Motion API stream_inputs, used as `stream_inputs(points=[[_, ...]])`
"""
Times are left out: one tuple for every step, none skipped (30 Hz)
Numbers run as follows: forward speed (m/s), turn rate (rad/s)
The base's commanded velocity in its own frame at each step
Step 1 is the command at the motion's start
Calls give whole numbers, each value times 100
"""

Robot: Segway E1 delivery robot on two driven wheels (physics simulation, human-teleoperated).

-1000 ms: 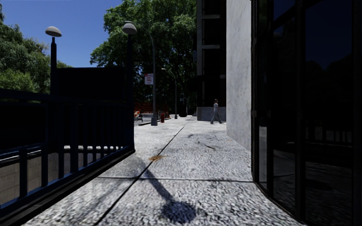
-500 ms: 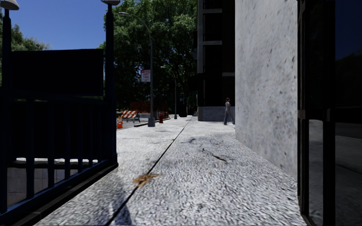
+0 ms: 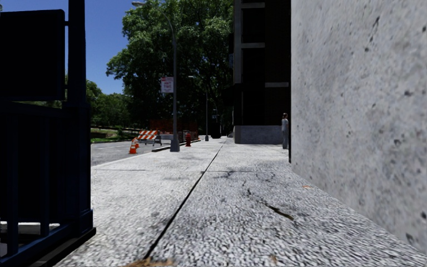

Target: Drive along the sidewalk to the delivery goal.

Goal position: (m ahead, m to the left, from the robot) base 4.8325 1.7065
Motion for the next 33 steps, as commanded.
stream_inputs(points=[[200, 0], [200, 0], [200, 0], [200, 0], [200, 4], [200, 4], [200, 9], [200, 14], [200, 17], [200, 17], [194, 21], [178, 25], [161, 26], [161, 26], [147, 26], [135, 27], [135, 27], [129, 27], [128, 27], [127, 27], [127, 27], [127, 35], [127, 42], [127, 44], [127, 44], [127, 45], [127, 45], [127, 45], [127, 45], [127, 45], [127, 45], [127, 45], [127, 45]])
